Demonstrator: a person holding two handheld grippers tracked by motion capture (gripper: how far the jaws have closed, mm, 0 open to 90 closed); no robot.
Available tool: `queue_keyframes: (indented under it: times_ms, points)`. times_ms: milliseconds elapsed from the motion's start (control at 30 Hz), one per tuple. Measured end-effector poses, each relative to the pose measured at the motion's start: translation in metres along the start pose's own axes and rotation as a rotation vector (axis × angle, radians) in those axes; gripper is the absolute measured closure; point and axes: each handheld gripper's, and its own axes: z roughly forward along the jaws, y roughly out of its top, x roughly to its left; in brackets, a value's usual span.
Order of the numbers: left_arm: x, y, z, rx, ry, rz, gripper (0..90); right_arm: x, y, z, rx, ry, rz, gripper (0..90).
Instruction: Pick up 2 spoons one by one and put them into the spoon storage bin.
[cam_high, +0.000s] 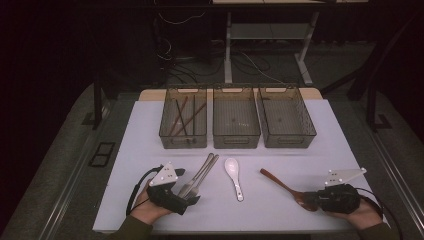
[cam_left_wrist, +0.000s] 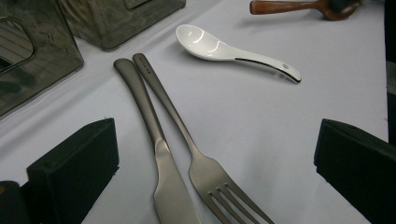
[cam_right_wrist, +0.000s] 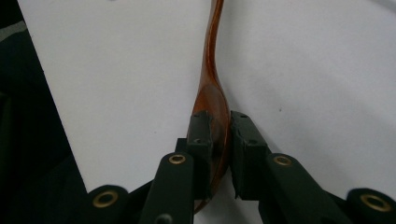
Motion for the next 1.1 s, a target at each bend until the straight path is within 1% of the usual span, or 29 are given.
queue_keyframes:
  times_ms: [300,367,500,567,733,900,1100]
  points:
    - [0.001,0.000,-0.001,0.000,0.000,0.000,0.0,0.000,0.001,0.000,-0.007,0.016,0.026,82.1]
    - [0.001,0.000,-0.001,0.000,-0.001,0.002,0.0,0.000,0.001,-0.001,-0.002,0.019,0.039,82.5]
    - [0.001,0.000,0.000,-0.001,-0.001,-0.001,0.0,0.001,0.002,-0.001,-0.007,-0.001,0.028,82.8]
    - [0.001,0.000,0.000,-0.005,-0.001,-0.003,0.0,0.000,0.003,-0.002,-0.011,-0.015,0.042,82.9]
    - [0.001,0.000,0.000,-0.004,-0.002,-0.001,0.0,-0.002,0.005,-0.006,-0.051,-0.040,0.041,82.9]
    - [0.001,0.000,0.001,-0.009,-0.004,-0.007,0.0,-0.002,0.007,-0.006,-0.073,-0.055,0.030,82.8]
    - [0.001,0.000,0.000,-0.008,-0.005,-0.008,0.0,-0.003,0.010,-0.008,-0.092,-0.068,0.037,82.8]
